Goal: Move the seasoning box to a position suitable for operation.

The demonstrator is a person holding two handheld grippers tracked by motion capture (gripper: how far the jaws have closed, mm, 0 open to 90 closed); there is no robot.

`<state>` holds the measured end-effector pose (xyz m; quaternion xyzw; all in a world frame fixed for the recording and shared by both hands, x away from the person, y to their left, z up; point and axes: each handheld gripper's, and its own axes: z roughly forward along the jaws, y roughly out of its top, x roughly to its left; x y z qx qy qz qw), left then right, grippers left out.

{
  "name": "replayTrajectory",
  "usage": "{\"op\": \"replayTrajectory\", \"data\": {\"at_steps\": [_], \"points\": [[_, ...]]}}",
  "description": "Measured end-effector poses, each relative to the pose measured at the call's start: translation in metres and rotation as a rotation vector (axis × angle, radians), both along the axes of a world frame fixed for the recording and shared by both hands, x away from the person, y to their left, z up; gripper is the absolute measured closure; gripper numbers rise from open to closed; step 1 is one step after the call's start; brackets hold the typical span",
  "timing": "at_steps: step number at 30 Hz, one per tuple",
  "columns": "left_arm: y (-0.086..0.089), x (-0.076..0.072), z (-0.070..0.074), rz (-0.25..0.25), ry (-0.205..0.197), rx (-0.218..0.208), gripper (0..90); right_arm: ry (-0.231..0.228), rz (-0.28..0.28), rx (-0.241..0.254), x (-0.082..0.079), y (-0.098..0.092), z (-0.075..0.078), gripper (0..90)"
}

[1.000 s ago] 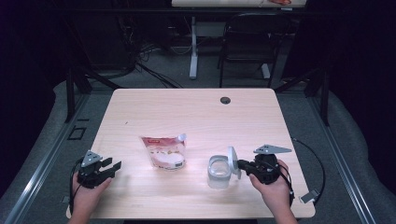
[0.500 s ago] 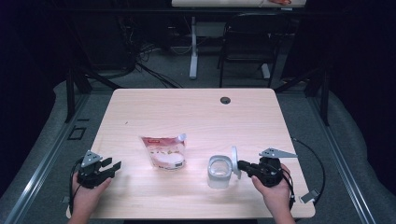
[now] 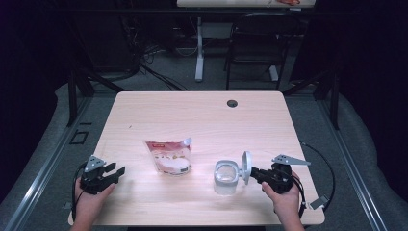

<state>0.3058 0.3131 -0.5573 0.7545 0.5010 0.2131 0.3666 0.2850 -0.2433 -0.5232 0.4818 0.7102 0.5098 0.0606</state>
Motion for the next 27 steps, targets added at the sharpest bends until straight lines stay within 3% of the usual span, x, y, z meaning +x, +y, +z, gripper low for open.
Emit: {"op": "replayTrajectory", "data": {"at_steps": [8, 13, 27], "points": [[0.002, 0.002, -0.001, -0.001, 0.005, 0.006, 54.4, -0.016, 0.013, 0.004, 0.000, -0.003, -0.002, 82.7], [0.002, 0.003, -0.001, 0.003, 0.007, 0.006, 54.4, -0.034, -0.012, -0.010, -0.002, -0.008, -0.002, 80.9], [0.002, 0.002, 0.000, 0.012, -0.001, 0.003, 53.9, -0.087, -0.041, -0.194, -0.027, -0.006, -0.006, 72.0]]}}
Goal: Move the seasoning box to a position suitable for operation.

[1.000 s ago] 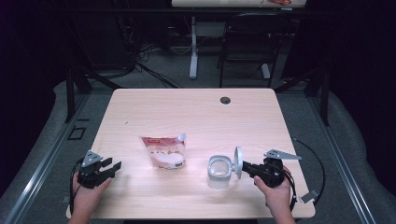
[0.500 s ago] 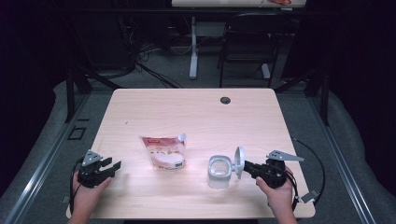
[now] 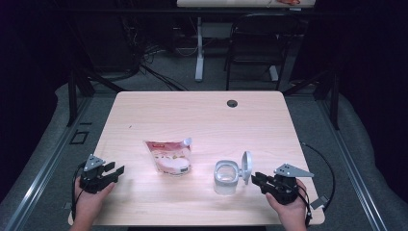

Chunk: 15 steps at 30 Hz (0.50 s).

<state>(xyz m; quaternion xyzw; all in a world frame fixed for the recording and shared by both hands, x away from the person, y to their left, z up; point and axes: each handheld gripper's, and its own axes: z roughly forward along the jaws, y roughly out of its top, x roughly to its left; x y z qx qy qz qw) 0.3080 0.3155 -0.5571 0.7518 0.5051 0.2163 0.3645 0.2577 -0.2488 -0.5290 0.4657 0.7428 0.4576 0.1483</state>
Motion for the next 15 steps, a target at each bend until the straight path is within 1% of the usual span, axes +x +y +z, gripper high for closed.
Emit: {"op": "replayTrajectory", "data": {"at_steps": [2, 5, 6, 8, 9, 12, 15], "points": [[-0.0006, -0.0002, 0.0002, 0.001, -0.004, -0.001, 53.5, -0.016, -0.011, -0.030, -0.0049, 0.0027, -0.0003, 71.2], [-0.0010, -0.0006, 0.0005, 0.001, -0.010, 0.001, 53.4, -0.017, -0.008, -0.029, -0.0070, 0.0036, -0.0009, 71.7], [-0.0011, -0.0005, 0.0005, -0.001, -0.012, -0.001, 53.4, -0.013, -0.011, -0.029, -0.0083, 0.0042, -0.0015, 72.1], [-0.0013, -0.0003, 0.0004, -0.005, -0.012, -0.001, 53.4, 0.009, 0.005, -0.038, -0.0092, 0.0058, -0.0042, 72.7], [-0.0014, -0.0002, 0.0003, -0.008, -0.012, -0.001, 53.4, 0.014, 0.004, -0.046, -0.0095, 0.0066, -0.0055, 73.1], [-0.0022, -0.0002, -0.0001, -0.011, -0.013, 0.007, 53.4, 0.017, 0.014, -0.038, -0.0084, 0.0081, -0.0061, 73.1], [-0.0022, -0.0005, 0.0004, -0.013, -0.017, 0.004, 53.4, 0.026, 0.022, -0.038, -0.0068, 0.0101, -0.0077, 73.4]]}}
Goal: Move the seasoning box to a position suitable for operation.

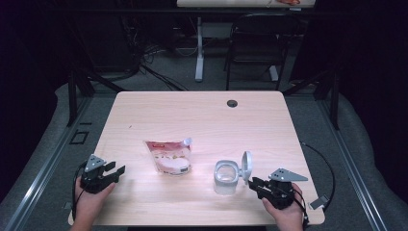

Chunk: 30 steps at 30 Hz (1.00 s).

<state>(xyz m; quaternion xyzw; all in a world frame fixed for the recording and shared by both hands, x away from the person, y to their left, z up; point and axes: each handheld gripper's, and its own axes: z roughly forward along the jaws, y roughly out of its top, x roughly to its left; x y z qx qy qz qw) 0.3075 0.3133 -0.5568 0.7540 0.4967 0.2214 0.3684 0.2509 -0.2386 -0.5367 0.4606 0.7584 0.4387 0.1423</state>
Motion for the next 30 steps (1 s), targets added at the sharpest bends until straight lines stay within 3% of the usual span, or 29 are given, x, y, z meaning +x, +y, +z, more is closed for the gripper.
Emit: {"op": "replayTrajectory", "data": {"at_steps": [6, 12, 19, 30], "points": [[0.000, 0.000, 0.000, 0.002, 0.002, 0.001, 53.4, 0.005, 0.010, -0.028, 0.005, 0.006, -0.003, 78.0], [0.001, 0.001, 0.000, 0.009, 0.002, -0.004, 53.3, 0.010, 0.012, -0.025, 0.010, 0.010, -0.006, 80.8], [0.001, 0.000, 0.001, 0.009, -0.003, -0.003, 53.3, -0.008, -0.002, -0.070, 0.011, 0.012, -0.004, 81.9], [0.001, 0.001, 0.001, 0.009, -0.004, 0.000, 53.2, 0.000, -0.044, -0.038, 0.022, 0.004, -0.006, 80.4]]}}
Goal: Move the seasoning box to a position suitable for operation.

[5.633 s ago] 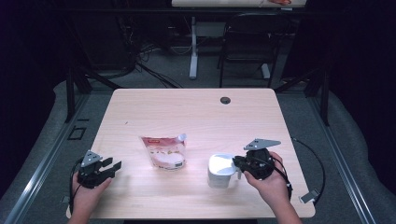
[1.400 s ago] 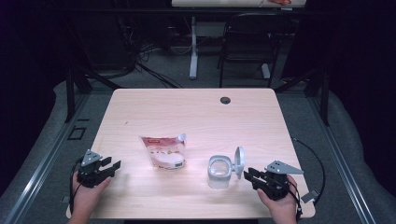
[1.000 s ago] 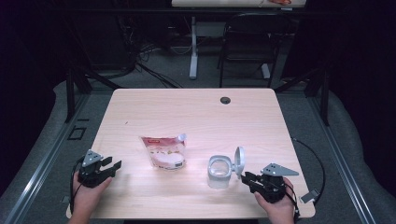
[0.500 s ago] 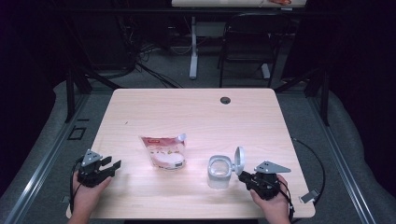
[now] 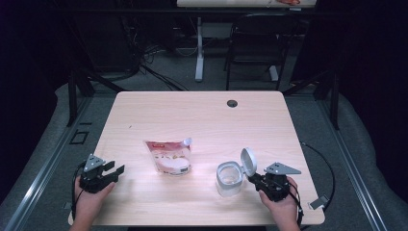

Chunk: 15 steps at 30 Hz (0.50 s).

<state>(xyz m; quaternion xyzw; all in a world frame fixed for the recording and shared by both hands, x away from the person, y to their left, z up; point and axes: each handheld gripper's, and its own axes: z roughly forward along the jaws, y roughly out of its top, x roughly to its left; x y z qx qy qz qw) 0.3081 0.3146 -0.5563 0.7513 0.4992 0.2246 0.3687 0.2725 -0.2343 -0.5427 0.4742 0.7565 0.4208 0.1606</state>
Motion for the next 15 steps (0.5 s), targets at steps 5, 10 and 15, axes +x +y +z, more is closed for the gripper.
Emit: {"op": "replayTrajectory", "data": {"at_steps": [5, 10, 15], "points": [[-0.0004, 0.0003, 0.0000, -0.002, 0.003, 0.005, 53.1, 0.011, -0.008, 0.046, 0.0037, -0.0033, -0.0027, 79.6], [-0.0007, 0.0003, -0.0001, -0.003, 0.006, 0.006, 53.2, 0.008, -0.009, 0.037, 0.0062, -0.0020, -0.0030, 79.2], [-0.0005, 0.0003, -0.0002, -0.002, 0.007, 0.006, 53.2, 0.018, -0.010, 0.035, 0.0107, -0.0009, -0.0060, 77.1]]}}
